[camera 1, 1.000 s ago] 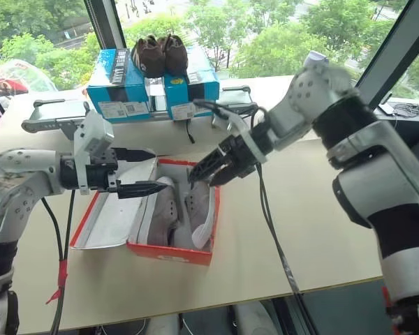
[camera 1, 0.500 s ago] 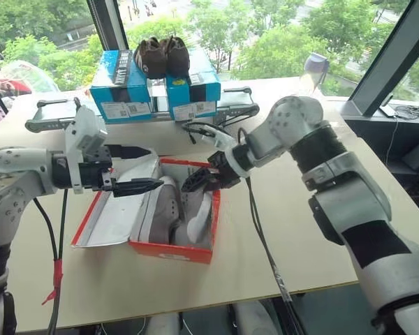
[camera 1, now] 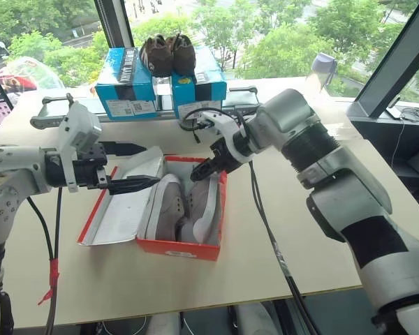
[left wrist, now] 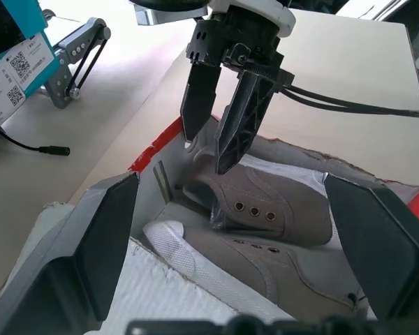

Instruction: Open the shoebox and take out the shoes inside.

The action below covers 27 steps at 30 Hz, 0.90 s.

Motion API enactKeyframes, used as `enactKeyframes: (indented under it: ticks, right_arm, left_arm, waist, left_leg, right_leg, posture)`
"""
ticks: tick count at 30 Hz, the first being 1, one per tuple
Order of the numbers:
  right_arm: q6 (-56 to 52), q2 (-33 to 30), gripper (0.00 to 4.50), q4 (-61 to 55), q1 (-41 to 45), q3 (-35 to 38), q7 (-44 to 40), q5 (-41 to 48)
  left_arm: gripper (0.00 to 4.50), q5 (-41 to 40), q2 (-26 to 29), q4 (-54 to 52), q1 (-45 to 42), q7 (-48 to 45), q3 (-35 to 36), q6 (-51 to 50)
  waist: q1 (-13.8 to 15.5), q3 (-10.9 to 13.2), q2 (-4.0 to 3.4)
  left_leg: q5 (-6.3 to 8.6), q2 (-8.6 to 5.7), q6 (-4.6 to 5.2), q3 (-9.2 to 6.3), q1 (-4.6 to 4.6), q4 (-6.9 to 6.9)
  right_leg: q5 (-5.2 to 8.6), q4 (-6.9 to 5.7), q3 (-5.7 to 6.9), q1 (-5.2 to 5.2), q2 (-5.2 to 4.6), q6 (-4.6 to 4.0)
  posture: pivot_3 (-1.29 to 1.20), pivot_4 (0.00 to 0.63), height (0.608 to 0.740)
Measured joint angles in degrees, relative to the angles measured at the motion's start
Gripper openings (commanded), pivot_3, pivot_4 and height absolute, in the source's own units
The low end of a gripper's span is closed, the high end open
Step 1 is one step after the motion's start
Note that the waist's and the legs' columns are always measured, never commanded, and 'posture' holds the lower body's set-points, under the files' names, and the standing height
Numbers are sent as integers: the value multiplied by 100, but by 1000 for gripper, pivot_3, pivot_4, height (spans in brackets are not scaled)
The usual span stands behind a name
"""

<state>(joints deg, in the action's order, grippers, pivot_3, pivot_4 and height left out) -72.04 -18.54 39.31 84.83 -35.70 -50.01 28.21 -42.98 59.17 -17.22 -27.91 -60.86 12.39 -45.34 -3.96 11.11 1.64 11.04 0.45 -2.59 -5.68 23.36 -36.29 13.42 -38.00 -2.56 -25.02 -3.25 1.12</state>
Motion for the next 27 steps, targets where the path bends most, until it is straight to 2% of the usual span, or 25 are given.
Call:
enactKeyframes:
  ticks: [7, 14, 18, 27]
  right_arm:
    - [288, 294, 4478, -66, -366, -72, -287, -610]
    - [414, 315, 4478, -233, -547, -96, -569, -1101]
    - [491, 343, 3533, -260, -629, -42, -629, -1318]
    - [556, 435, 427, -45, -685, 263, -624, -1706]
  left_arm:
    - [4500, -1, -1, -78, 20, 26, 0, -9]
    - [4500, 1, 1, -78, 84, 20, 0, -42]
    - [4500, 2, 0, -77, 84, 18, 0, -44]
    - [4500, 1, 0, -77, 84, 31, 0, -60]
  waist:
    - [17, -1, 1]
    - [35, -6, 9]
    - [35, -6, 10]
    - [2, -6, 10]
  left_leg:
    - [0, -3, 0, 0, -1, 0]
    - [0, -3, 0, -1, -24, 0]
    - [1, -3, -1, -1, -46, 2]
    - [1, -2, 0, -3, -52, 12]
  right_leg:
    - [-1, 0, 0, 3, -3, -2]
    - [4, 3, 3, 27, -3, 6]
    - [9, 11, 4, 54, -3, 14]
    - [9, 28, 6, 62, -4, 14]
  posture:
    - [0, 150, 740]
    - [0, 150, 740]
    - [0, 150, 740]
    - [0, 150, 740]
